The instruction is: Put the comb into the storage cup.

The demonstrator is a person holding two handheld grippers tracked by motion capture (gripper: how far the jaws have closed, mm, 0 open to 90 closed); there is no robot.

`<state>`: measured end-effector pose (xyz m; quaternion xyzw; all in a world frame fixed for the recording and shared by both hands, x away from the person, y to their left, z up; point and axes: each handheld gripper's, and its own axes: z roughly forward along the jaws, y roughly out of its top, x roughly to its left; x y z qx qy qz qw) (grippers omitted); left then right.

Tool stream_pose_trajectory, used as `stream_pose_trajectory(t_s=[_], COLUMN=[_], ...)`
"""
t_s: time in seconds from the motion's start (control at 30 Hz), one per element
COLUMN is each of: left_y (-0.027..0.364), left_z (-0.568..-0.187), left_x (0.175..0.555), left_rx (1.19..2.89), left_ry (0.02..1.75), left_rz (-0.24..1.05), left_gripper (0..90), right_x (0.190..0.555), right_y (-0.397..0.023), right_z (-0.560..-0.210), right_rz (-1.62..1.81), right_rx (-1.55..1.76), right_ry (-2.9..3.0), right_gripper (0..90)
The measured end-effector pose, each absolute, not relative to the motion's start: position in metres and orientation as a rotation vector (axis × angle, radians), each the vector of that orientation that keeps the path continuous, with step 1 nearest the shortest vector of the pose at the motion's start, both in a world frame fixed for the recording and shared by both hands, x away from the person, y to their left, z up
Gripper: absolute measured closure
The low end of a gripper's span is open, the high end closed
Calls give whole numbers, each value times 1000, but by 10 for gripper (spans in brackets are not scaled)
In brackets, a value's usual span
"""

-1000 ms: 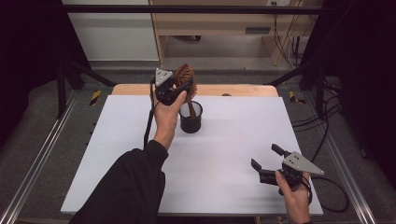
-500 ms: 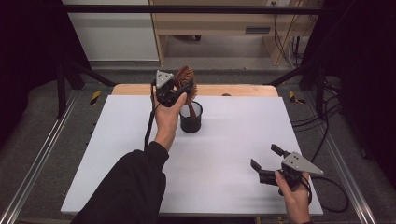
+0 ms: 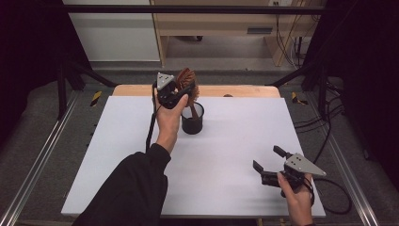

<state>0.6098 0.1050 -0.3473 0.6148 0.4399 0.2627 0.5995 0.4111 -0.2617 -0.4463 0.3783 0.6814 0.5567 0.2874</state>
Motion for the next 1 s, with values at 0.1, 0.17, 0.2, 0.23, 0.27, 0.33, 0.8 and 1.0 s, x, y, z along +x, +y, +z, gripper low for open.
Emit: stream_pose_trajectory(t_s=[0.1,0.17,0.2,0.23,0.27,0.33,0.8,1.0], left_y=[103,102,102,101,101,100,99,99], left_z=[-349,-350,-350,-350,-351,-351,-361,-361], left_x=[609,609,609,609,609,608,608,608], left_rx=[1430,1431,1434,1433,1434,1431,1422,1424], left_ry=[1018,1017,1017,1018,1018,1019,1035,1030], left_rz=[606,602,602,602,600,597,579,578], left_gripper=[502,501,501,501,501,501,501,500], right_x=[411,411,411,411,411,411,411,411], right_y=[-261,-261,-262,-262,-262,-262,-262,-262], right_z=[-446,-446,-446,-446,-446,-446,-446,-446], right_rz=[1488,1487,1488,1488,1489,1489,1489,1487], right_rx=[1008,1007,1008,1008,1007,1008,1009,1010], right_ry=[1821,1822,1822,1821,1820,1821,1820,1822], right_gripper=[42,42,42,42,42,42,41,42])
